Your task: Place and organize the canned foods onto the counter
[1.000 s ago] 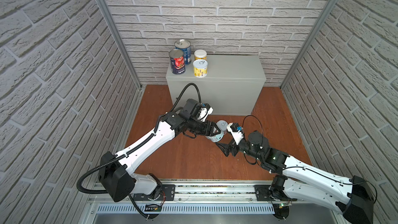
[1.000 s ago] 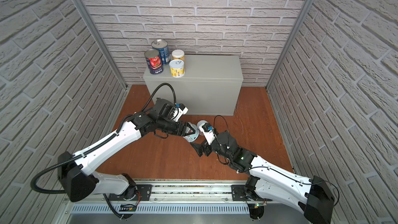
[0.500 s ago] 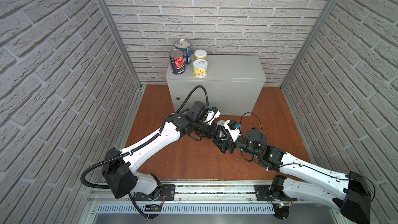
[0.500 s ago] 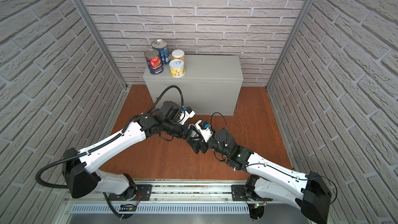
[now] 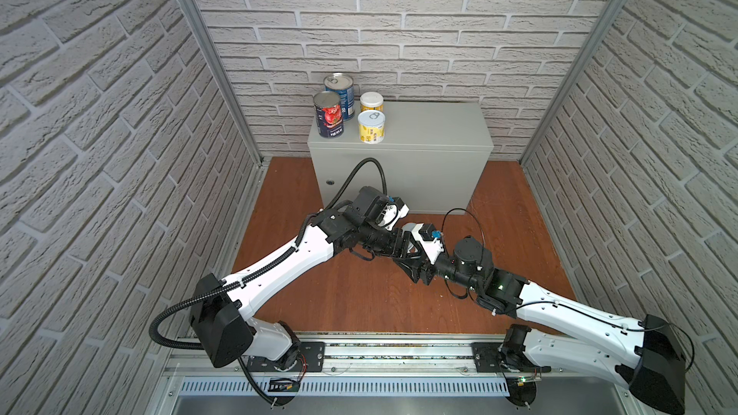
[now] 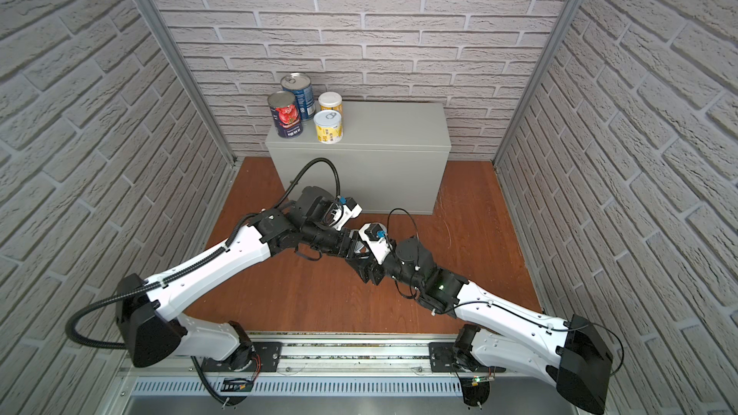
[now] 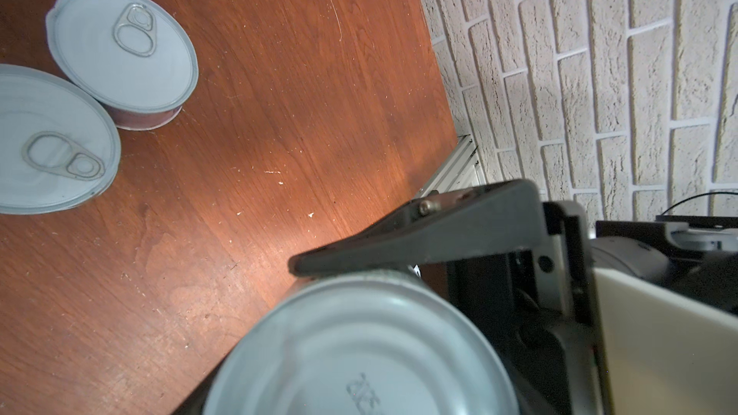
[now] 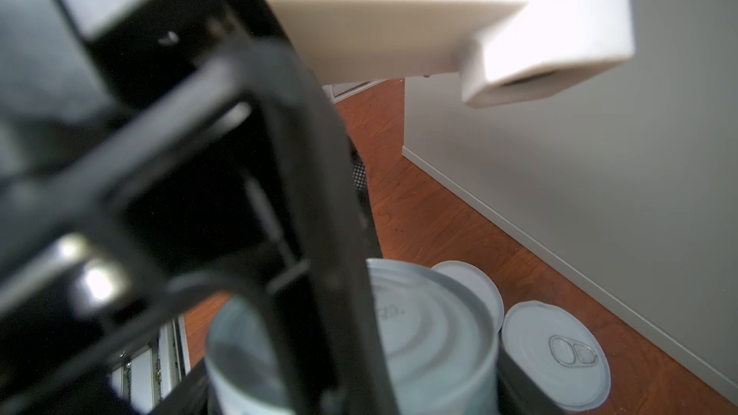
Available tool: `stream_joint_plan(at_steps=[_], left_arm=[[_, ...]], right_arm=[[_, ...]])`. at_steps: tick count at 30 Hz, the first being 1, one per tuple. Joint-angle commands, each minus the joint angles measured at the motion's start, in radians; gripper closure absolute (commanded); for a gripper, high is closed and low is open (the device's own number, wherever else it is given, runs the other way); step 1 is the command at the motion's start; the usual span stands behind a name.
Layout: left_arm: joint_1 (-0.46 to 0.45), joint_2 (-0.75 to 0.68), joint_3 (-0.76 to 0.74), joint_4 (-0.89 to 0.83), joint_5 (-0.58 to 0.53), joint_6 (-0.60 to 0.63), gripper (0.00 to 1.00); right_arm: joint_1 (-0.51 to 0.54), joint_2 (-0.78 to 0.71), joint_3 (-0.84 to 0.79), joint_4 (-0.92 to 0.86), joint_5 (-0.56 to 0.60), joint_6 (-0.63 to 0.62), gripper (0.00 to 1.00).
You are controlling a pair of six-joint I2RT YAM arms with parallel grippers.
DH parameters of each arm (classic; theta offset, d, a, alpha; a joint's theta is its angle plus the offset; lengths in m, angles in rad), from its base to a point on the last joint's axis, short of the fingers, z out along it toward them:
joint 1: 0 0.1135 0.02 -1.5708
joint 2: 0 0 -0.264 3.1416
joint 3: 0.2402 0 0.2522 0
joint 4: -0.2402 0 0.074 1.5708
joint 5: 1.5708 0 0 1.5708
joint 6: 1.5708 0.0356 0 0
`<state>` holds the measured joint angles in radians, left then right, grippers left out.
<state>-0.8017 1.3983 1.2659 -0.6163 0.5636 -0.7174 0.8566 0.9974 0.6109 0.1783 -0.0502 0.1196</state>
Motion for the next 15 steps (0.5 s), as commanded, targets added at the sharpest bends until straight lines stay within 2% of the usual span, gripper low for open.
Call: stream_joint_plan(at_steps=[1,4,15], left_arm=[[-0.002,-0.029,-0.008,0.124,0.021,-0.017,0.32],[0.000,-0.035,-0.024,0.141,0.006,-0.036,0.04],[0.037,-0.073,-0.113,0.206,-0.021,-0.117,0.02]], right_arm=[[0.001,-0.044,-0.016,0.094,0.033,0.061,0.39],[0.001,-0.065,-0.019,0.091,0.040,0.072,0.39],[0.001,-0.120,-0.020,0.025,0.130,0.110,0.38]])
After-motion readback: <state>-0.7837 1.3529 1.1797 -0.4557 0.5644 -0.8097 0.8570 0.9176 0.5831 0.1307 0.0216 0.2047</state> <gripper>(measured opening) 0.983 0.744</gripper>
